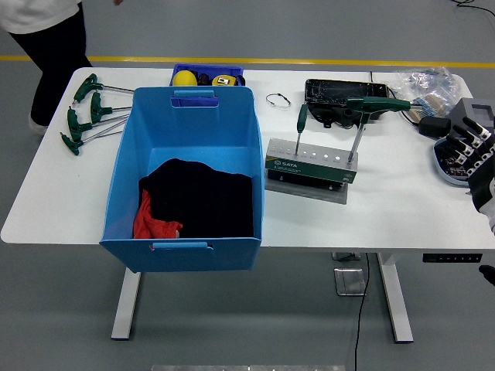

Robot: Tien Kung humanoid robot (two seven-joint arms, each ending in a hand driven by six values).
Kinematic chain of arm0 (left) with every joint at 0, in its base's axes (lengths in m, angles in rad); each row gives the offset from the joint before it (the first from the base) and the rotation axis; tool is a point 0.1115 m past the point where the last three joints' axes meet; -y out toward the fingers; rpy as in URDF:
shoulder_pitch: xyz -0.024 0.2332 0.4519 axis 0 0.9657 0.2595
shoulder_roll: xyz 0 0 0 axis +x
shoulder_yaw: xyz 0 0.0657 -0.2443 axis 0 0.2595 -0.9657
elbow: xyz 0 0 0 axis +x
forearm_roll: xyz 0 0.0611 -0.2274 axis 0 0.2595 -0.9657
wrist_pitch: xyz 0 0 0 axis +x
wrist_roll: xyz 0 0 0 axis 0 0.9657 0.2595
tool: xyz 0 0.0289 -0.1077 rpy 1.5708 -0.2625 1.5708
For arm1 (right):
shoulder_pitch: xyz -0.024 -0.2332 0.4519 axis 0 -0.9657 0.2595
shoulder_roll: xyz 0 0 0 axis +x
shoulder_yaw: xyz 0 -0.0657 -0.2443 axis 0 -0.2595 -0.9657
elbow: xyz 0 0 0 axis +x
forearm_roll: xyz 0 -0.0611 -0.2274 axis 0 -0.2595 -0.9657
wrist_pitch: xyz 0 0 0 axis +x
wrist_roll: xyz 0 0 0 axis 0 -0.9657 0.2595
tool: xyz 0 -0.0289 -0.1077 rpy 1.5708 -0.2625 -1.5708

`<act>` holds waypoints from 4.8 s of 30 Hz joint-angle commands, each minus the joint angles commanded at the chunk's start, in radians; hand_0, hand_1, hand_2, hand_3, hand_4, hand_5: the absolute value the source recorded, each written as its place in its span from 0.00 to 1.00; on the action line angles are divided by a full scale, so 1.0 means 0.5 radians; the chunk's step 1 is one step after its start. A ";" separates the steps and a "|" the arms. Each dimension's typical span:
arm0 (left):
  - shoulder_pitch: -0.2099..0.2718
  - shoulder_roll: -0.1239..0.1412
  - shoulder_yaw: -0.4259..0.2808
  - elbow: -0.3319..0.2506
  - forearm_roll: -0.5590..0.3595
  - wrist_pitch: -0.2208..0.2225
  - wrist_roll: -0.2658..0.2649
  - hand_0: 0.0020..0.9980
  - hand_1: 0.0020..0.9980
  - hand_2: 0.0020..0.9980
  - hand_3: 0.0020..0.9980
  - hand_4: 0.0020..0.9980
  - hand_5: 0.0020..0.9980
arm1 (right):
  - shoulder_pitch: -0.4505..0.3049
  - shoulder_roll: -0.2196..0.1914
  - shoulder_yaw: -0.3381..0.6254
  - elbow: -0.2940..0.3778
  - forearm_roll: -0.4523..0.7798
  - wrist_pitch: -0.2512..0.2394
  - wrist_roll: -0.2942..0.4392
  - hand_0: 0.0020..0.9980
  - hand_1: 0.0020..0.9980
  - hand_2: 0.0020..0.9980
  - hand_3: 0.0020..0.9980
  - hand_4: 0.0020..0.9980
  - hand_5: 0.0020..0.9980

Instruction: Lift tool from toolbox,place it in box,lift tool from toolbox,place it in box

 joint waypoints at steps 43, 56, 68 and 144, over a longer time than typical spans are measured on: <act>0.006 0.003 -0.001 0.000 0.014 -0.002 0.006 0.51 0.48 0.52 0.75 0.80 0.79 | -0.007 -0.022 -0.028 0.093 -0.227 -0.105 0.067 0.81 0.76 0.79 0.80 1.00 0.95; 0.006 0.008 0.012 0.000 0.012 -0.007 0.009 0.51 0.48 0.52 0.75 0.80 0.79 | 0.101 -0.212 -0.182 0.239 -1.155 -0.501 0.226 0.89 0.85 0.90 0.98 1.00 0.74; -0.008 0.009 0.005 0.000 0.014 -0.005 0.012 0.50 0.48 0.51 0.75 0.80 0.79 | 0.494 -0.586 -0.626 0.104 -1.920 -0.559 0.309 0.98 0.93 0.97 1.00 1.00 0.53; -0.044 0.028 0.047 0.000 0.045 0.010 0.029 0.46 0.46 0.49 0.75 0.81 0.78 | 1.610 -0.322 -2.053 -1.320 -1.960 -0.349 0.062 0.14 0.08 0.10 0.14 1.00 0.78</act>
